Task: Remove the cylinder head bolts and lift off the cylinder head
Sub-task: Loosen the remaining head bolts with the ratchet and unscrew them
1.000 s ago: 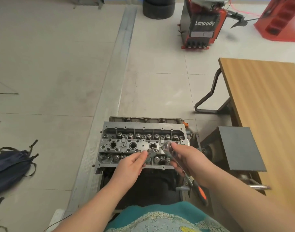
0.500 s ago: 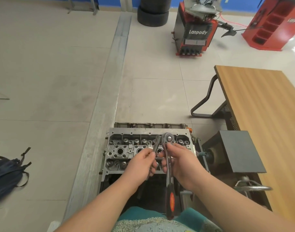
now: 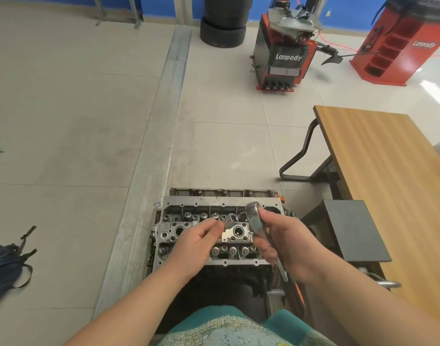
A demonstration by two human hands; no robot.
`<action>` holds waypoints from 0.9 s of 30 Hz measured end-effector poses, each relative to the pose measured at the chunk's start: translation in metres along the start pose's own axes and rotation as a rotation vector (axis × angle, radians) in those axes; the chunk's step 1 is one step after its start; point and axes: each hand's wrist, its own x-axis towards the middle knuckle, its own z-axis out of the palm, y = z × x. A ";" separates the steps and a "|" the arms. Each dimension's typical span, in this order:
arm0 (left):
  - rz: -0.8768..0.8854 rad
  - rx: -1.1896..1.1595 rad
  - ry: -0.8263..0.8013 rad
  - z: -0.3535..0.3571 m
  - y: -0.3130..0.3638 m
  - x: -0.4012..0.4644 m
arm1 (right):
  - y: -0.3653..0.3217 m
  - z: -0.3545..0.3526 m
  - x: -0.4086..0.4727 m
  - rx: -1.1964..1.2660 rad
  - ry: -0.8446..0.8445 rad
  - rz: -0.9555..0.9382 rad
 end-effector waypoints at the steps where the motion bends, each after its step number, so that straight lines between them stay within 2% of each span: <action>1: 0.003 -0.008 0.007 -0.002 0.000 0.000 | -0.002 0.003 0.001 -0.038 -0.013 0.010; 5: 0.001 -0.057 -0.020 -0.014 -0.001 -0.005 | -0.008 0.015 0.004 -0.143 -0.029 0.058; 10: -0.042 -0.139 -0.164 -0.032 0.002 -0.011 | -0.022 0.028 0.003 -0.399 -0.067 0.094; 14: -0.051 -0.158 -0.217 -0.040 0.005 -0.011 | -0.028 0.046 0.007 -0.414 -0.062 0.128; 18: -0.068 -0.013 -0.147 -0.047 0.006 -0.010 | -0.029 0.066 0.008 -0.569 -0.008 -0.050; 20: -0.047 0.029 -0.134 -0.055 0.003 -0.009 | -0.026 0.076 0.012 -0.651 0.078 -0.177; 22: -0.014 0.037 -0.068 -0.067 -0.006 -0.008 | -0.024 0.088 0.018 -0.803 0.174 -0.269; 24: -0.033 -0.006 0.132 -0.084 -0.020 -0.007 | -0.021 0.100 0.023 -0.994 0.216 -0.287; 26: -0.156 -0.034 0.381 -0.101 -0.044 -0.009 | -0.020 0.109 0.025 -1.133 0.232 -0.280; 27: -0.259 -0.018 0.433 -0.107 -0.059 -0.012 | -0.018 0.111 0.026 -1.170 0.232 -0.273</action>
